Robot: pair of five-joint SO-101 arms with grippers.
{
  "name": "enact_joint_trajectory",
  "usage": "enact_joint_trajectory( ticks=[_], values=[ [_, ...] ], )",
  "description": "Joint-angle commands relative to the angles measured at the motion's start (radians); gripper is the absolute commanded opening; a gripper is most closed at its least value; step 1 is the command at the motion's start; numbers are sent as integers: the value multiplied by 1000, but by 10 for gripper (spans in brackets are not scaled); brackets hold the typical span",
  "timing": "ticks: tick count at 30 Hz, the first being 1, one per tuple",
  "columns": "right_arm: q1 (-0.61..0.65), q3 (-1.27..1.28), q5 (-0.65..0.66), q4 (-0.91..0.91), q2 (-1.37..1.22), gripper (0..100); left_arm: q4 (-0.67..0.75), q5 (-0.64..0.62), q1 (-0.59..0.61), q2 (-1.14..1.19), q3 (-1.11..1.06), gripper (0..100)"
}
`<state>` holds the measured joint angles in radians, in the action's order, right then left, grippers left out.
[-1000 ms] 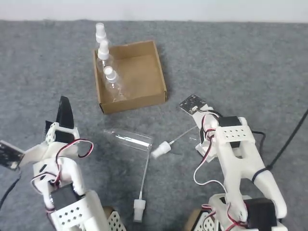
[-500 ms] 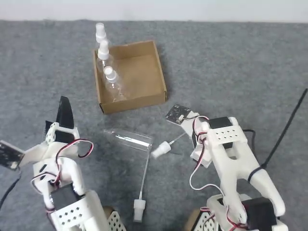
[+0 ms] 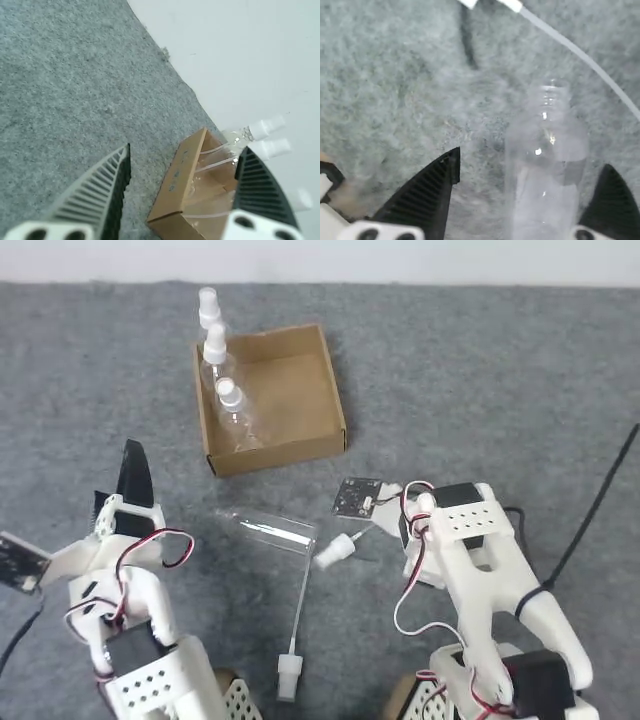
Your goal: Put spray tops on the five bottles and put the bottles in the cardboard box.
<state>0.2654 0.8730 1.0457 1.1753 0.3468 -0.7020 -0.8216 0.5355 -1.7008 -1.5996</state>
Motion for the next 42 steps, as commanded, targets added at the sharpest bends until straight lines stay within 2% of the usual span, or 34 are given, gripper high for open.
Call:
enact_joint_trajectory(
  ticks=[1, 8, 14, 22, 27, 31, 42],
  values=[
    [2, -18, 55, 12, 42, 299, 35, 11, -6, -14, 10, 317],
    [2, -15, 60, 7, 42, 299, 35, 11, -6, -14, 10, 317],
    [1, 49, 58, -84, 41, 296, 35, 11, -6, -14, 10, 317],
    [1, 52, 57, -82, 41, 292, 35, 11, -6, -14, 10, 317],
    [-22, 51, 55, -90, 42, 183, 35, 11, -6, -14, 10, 317],
    [-61, 51, 49, -90, 50, 158, 35, 11, -6, -14, 10, 317],
    [-71, 2, -282, -82, 53, 158, 35, 11, -6, -14, 8, 317]
  ],
)
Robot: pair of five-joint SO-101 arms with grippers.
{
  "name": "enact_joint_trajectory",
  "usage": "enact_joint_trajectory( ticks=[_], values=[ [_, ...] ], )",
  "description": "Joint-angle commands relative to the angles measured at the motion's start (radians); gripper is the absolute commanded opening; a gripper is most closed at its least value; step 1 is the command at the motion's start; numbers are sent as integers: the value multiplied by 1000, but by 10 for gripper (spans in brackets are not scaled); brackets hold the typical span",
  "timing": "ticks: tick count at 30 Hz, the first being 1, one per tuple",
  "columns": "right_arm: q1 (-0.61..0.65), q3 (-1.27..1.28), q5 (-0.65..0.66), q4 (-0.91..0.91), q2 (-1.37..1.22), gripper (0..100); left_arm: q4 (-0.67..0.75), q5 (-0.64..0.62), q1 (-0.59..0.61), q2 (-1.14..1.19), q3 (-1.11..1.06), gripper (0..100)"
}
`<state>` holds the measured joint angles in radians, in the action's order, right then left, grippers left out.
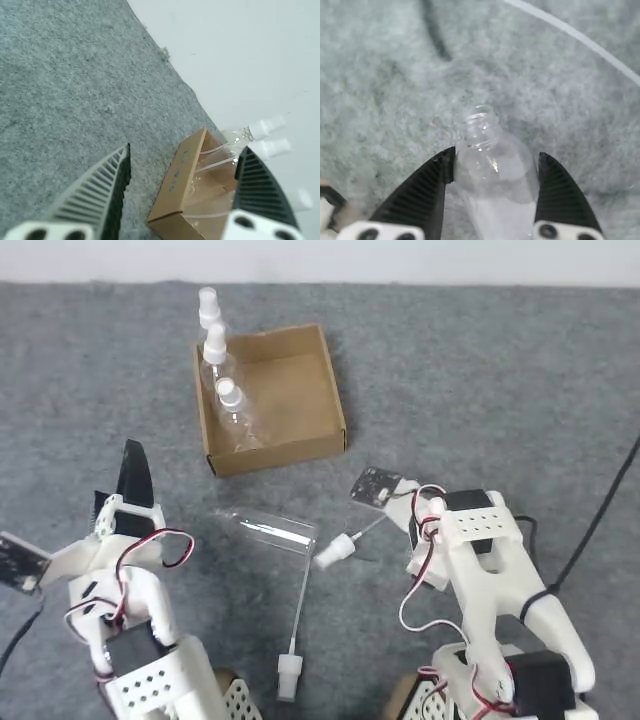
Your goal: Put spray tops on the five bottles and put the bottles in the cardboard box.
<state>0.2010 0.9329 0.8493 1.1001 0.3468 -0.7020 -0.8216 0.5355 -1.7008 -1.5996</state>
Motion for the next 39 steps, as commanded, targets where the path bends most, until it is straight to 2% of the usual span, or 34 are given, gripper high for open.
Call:
enact_joint_trajectory(
  ticks=[1, 14, 24, 33, 39],
  values=[
    [-7, -66, -107, -7, 53, 158, 35, 11, -6, -14, 8, 317],
    [-5, -204, -308, 5, 54, 127, 35, 11, -6, -14, 8, 317],
    [-5, -410, -473, 209, 54, 128, 35, 11, -6, -14, 8, 317],
    [-4, -520, -555, 289, 65, 128, 35, 11, -6, -14, 8, 317],
    [39, -517, -554, 308, 196, 128, 35, 12, -6, -14, 8, 317]
  ],
)
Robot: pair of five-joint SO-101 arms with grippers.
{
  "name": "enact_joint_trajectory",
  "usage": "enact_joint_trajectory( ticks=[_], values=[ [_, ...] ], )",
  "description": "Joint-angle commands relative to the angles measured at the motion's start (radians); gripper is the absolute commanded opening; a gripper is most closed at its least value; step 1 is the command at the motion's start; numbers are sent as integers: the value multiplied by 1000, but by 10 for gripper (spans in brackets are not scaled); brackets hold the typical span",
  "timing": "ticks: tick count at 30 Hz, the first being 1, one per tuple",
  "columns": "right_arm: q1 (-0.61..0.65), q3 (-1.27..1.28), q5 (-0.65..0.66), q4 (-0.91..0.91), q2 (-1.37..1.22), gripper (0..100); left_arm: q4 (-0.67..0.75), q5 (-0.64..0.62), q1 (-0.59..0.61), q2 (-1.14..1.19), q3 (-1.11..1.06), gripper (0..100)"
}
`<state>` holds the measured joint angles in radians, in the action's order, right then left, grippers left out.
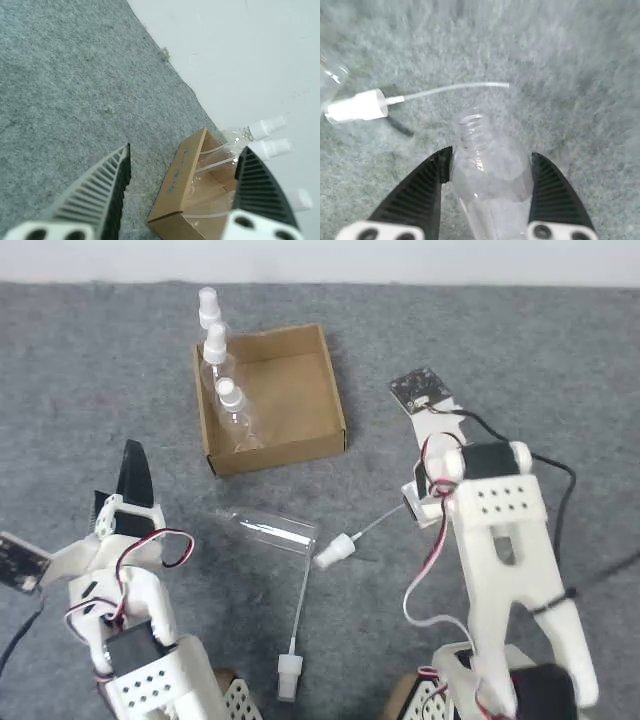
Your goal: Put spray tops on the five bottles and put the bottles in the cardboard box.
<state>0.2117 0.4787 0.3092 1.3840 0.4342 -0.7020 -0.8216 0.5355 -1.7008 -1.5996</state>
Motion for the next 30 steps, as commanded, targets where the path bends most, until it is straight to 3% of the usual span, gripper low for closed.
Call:
enact_joint_trajectory(
  ticks=[1, 13, 18, 26, 30],
  values=[
    [39, -63, -14, 27, 133, 128, 35, 12, -6, -14, 8, 317],
    [74, -61, -15, 19, 208, 125, 35, 12, -6, -14, 8, 317],
    [77, -58, -109, 18, 208, 127, 35, 12, -6, -14, 8, 317],
    [73, 137, -110, -96, 331, 128, 32, 17, -6, -14, 12, 317],
    [73, 265, -110, -163, 486, 128, 29, 81, -6, -14, 12, 316]
  ],
)
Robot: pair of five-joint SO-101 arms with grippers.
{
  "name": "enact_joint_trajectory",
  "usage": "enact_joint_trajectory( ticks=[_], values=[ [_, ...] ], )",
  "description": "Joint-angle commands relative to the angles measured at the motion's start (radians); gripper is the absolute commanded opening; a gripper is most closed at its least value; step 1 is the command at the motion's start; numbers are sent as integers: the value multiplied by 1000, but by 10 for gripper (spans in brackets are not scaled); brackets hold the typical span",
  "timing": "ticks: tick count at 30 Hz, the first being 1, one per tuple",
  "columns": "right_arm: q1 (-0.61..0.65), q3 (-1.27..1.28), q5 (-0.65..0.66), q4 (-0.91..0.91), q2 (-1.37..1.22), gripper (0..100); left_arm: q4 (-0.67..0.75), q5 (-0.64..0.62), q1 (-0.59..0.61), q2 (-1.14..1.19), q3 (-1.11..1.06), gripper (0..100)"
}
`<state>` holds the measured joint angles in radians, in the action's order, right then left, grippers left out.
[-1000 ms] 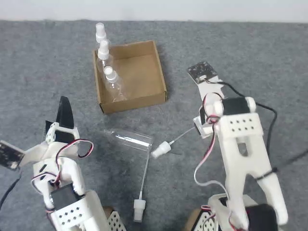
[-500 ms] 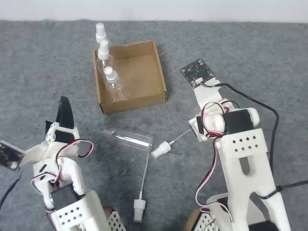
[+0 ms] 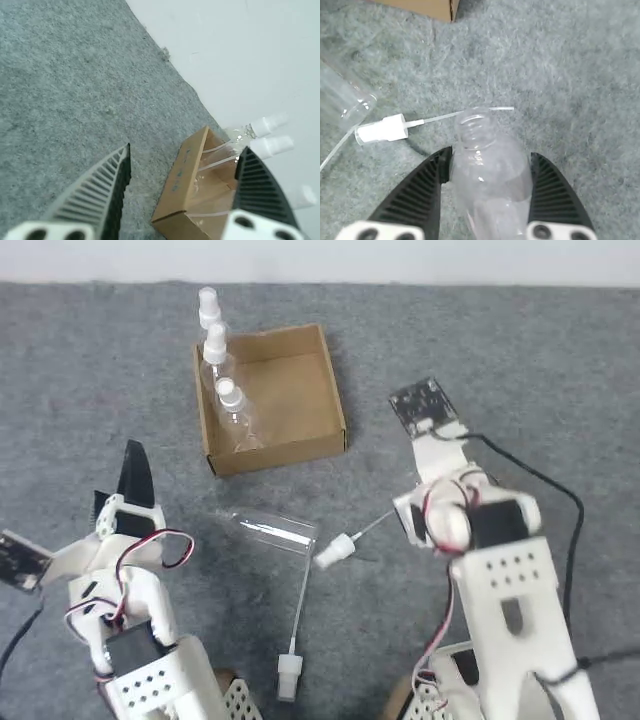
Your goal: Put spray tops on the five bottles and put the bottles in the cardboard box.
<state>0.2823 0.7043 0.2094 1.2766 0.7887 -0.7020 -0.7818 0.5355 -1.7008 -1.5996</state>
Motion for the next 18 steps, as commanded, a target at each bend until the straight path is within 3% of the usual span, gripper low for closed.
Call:
enact_joint_trajectory(
  ticks=[1, 8, 11, 16, 18],
  values=[
    [2, 74, -11, -74, 168, 128, 29, 46, -6, -14, 12, 316],
    [-42, 206, -14, -159, 320, 125, 5, 48, -8, -14, 19, 316],
    [-97, 239, -20, -196, 348, 123, -106, 51, -60, -14, 70, 316],
    [-127, 296, -20, -255, 369, 123, -356, 166, -181, -14, 170, 316],
    [-127, 308, -20, -269, 369, 122, -393, 184, -213, -14, 183, 316]
  ],
)
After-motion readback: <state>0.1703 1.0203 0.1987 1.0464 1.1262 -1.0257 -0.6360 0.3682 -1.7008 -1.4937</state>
